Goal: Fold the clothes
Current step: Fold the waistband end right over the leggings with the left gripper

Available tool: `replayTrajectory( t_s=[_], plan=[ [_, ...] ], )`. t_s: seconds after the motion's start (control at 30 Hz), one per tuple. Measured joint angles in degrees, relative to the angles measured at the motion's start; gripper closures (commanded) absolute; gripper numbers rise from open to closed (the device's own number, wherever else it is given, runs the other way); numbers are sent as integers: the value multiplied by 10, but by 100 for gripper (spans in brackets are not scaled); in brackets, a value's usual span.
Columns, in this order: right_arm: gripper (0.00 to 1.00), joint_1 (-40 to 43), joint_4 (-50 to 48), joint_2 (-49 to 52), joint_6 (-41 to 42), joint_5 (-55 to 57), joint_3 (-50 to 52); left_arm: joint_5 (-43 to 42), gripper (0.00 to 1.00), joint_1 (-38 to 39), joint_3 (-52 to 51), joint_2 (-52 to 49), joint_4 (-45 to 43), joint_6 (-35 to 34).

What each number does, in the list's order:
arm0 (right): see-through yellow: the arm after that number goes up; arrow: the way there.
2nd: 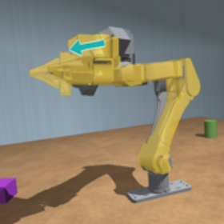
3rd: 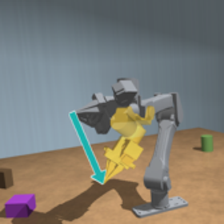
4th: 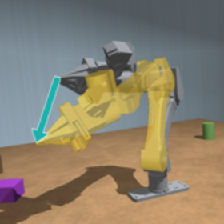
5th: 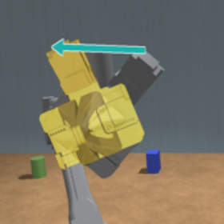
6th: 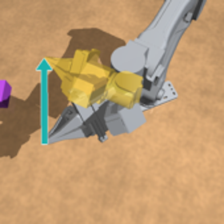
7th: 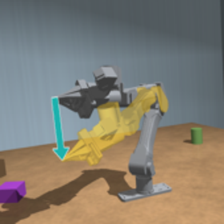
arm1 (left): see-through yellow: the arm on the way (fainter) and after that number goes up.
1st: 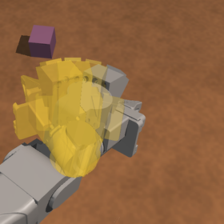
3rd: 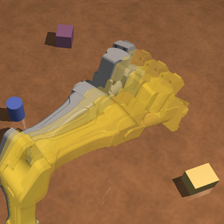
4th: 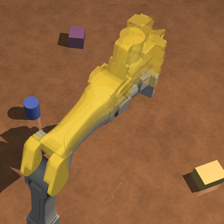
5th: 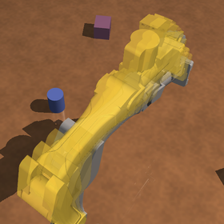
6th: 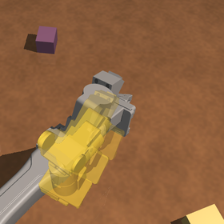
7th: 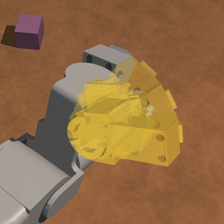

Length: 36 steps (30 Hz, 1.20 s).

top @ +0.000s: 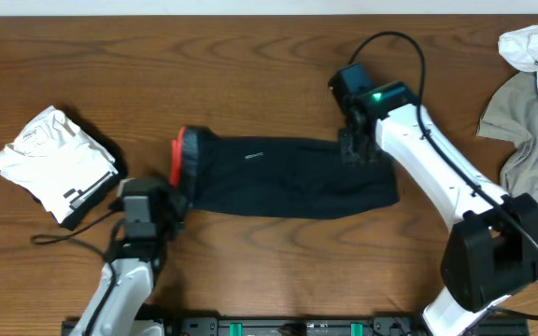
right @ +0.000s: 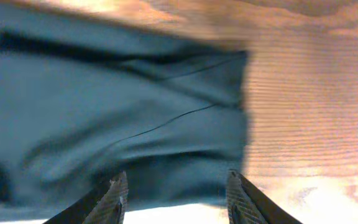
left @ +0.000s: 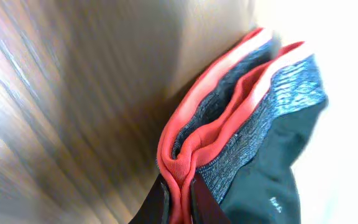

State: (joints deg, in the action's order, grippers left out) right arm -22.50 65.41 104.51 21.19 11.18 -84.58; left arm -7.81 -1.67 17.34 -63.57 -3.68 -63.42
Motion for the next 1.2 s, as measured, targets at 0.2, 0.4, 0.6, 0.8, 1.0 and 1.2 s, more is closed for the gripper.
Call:
replayTrajectory(
  t_s=[0.2,0.4,0.6,0.8,1.0,1.2],
  plan=[
    [49,74,17,-15,0,0,0,-66,94,-102,18,29,24,119],
    [49,139,45,-23,0,0,0,-129,94,-132,99,29,82,230],
    [48,196,52,-23,0,-14,0,-176,94,-131,198,29,178,322],
    [48,240,54,-23,-9,-37,0,-218,94,-87,248,29,199,367],
    [48,245,58,-23,-15,-49,0,-231,94,16,250,29,199,386],
    [47,245,59,-23,-19,-60,0,-232,94,123,251,29,198,395]
  ],
)
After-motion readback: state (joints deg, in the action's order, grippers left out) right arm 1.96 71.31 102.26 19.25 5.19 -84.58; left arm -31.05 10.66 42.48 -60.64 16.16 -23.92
